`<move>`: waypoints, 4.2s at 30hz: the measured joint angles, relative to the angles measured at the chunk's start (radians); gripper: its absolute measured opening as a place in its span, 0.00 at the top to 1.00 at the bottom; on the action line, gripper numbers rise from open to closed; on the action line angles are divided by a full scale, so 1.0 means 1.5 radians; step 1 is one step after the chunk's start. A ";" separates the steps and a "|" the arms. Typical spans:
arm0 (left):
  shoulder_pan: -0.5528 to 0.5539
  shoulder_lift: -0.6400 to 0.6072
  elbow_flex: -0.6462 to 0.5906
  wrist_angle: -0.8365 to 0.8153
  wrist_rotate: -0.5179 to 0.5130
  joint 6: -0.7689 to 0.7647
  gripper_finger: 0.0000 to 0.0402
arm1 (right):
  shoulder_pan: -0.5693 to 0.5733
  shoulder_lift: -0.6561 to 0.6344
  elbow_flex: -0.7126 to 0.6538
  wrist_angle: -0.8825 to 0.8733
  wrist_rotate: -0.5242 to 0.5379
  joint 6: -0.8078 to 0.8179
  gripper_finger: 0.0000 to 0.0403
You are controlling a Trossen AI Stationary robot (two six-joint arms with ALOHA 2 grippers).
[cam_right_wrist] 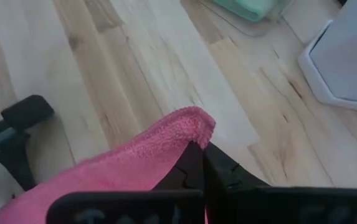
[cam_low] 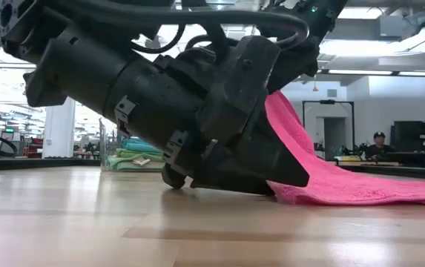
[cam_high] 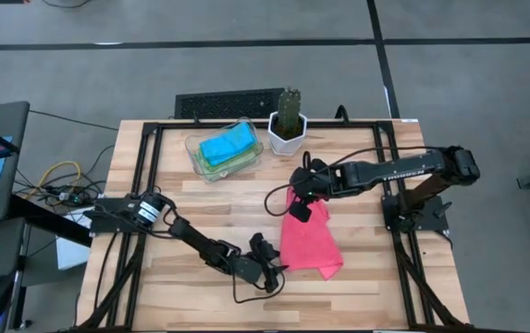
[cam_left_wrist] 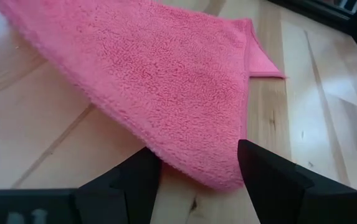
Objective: Fold microfiber towels
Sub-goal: Fold the pink microfiber towel
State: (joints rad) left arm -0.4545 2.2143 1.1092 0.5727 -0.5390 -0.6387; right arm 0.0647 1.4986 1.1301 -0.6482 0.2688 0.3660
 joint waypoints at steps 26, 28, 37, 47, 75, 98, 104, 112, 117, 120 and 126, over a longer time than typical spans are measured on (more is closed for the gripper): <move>-0.050 -0.243 0.007 -0.341 0.008 0.105 1.00 | 0.073 -0.163 0.031 -0.160 0.084 0.089 0.98; -0.070 -0.324 0.007 -0.440 -0.041 0.099 1.00 | 0.098 -0.174 0.031 -0.173 0.093 0.119 0.98; -0.157 -0.621 0.007 -0.712 -0.032 -0.089 1.00 | 0.276 -0.176 0.031 -0.146 0.092 0.273 0.98; -0.252 -0.697 0.007 -0.734 -0.045 -0.182 1.00 | 0.450 -0.156 0.032 -0.003 0.183 0.351 0.98; -0.002 -0.496 -0.113 -1.009 -0.215 -0.011 1.00 | 0.130 0.032 -0.088 -0.081 0.195 0.203 0.98; -0.227 -0.566 0.130 -0.875 0.063 -0.044 1.00 | 0.477 -0.058 0.054 -0.053 0.146 0.347 0.99; -0.232 -0.567 0.163 -0.948 -0.034 -0.017 1.00 | 0.473 -0.057 0.082 -0.062 0.204 0.301 0.99; -0.157 -0.566 0.023 -1.011 -0.036 -0.076 1.00 | 0.366 -0.057 0.004 -0.063 0.191 0.321 0.99; -0.114 -0.566 -0.067 -1.020 -0.049 -0.090 1.00 | 0.287 -0.056 -0.063 -0.024 0.172 0.307 0.99; -0.090 -0.566 -0.114 -0.990 -0.059 -0.087 1.00 | 0.249 -0.056 -0.100 0.007 0.171 0.283 0.99; -0.055 -0.566 -0.180 -0.926 -0.072 -0.071 1.00 | 0.199 -0.056 -0.164 0.050 0.169 0.262 0.99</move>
State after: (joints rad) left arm -0.5376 1.3659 0.8392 -0.8168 -0.6471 -0.7452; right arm 0.3636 1.4141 0.8845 -0.5730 0.5229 0.7594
